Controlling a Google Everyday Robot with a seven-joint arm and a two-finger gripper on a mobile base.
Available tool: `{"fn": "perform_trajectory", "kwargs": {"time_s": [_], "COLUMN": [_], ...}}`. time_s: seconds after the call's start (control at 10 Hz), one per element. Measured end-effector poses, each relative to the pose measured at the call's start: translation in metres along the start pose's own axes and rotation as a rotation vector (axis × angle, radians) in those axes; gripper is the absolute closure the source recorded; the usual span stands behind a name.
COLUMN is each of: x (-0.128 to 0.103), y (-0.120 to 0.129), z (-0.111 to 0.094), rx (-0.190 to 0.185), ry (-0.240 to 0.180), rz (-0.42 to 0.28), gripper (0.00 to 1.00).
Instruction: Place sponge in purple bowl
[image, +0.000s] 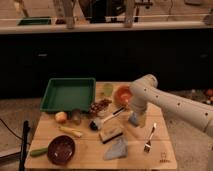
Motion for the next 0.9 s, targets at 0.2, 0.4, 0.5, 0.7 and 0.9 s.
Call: {"fn": "perform_trajectory", "kwargs": {"time_s": [0.2, 0.4, 0.5, 0.7, 0.9], "x": [0.003, 0.007, 0.01, 0.015, 0.021], "y": [-0.001, -0.003, -0.003, -0.006, -0.007], "z": [0.005, 0.006, 0.007, 0.01, 0.012], "rx": [0.001, 0.005, 0.007, 0.011, 0.02], "ry": [-0.014, -0.028, -0.034, -0.05, -0.068], "rz": [-0.083, -0.132, -0.147, -0.167, -0.179], "gripper": [0.2, 0.2, 0.2, 0.2, 0.2]}}
